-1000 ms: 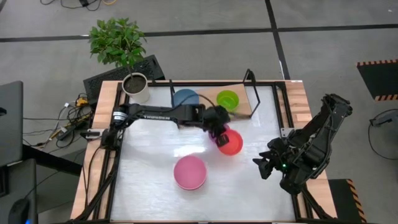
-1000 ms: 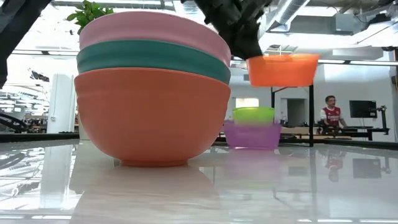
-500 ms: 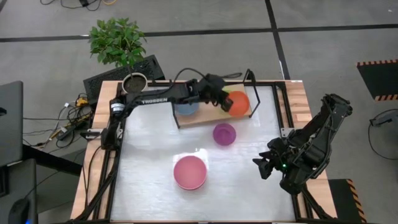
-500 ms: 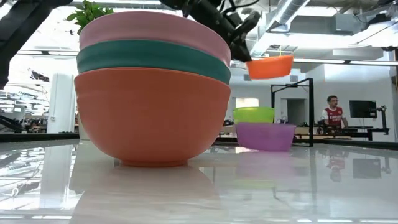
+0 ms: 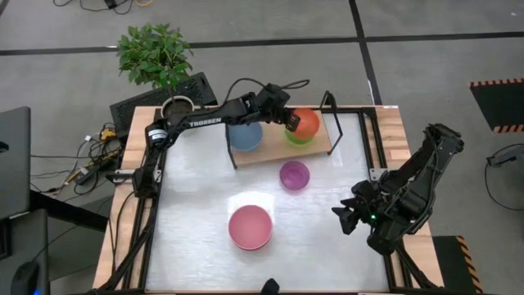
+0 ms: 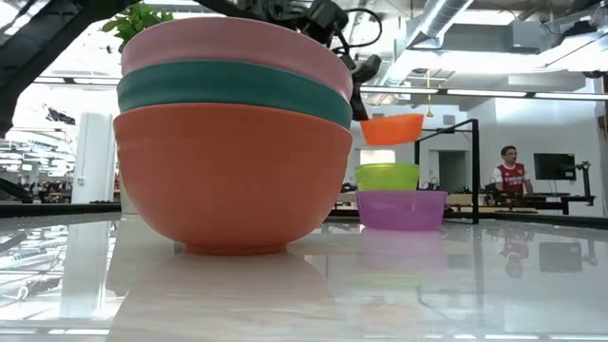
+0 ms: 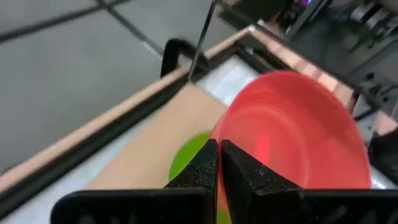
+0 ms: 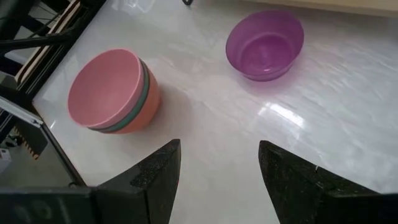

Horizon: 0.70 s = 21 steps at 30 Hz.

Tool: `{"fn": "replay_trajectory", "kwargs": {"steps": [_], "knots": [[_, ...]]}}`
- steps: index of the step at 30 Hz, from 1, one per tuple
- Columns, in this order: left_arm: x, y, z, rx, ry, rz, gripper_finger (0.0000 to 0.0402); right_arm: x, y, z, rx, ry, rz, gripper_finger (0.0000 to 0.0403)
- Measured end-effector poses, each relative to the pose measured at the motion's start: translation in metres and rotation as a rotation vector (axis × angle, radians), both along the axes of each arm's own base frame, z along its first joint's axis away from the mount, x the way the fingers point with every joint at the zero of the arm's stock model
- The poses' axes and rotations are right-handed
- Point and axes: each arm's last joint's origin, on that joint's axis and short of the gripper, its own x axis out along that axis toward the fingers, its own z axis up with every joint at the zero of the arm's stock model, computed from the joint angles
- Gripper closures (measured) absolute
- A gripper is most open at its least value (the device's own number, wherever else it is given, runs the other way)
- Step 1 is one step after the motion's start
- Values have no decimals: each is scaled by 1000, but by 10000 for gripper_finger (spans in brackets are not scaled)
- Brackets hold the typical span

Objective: Place and stack bowls onto a shelf
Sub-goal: Stack the small orange bowl on top of the small green bowl on the shelf

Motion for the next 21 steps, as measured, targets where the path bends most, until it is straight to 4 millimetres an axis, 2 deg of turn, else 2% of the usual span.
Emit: {"fn": "replay_trajectory", "kwargs": {"steps": [6, 12, 17, 21], "knots": [[3, 7, -22, -59, 47, 20, 401, 2, -3, 0, -9, 6, -10, 161], [1, 9, -24, -37, 78, 15, 401, 2, -5, -1, -28, 24, -8, 161], [-1, 12, -25, -98, 63, 23, 401, 1, -7, -1, -38, 43, -11, 161], [-2, 12, -26, -64, 97, 24, 383, 2, -8, -1, -37, 49, -16, 161]]}}
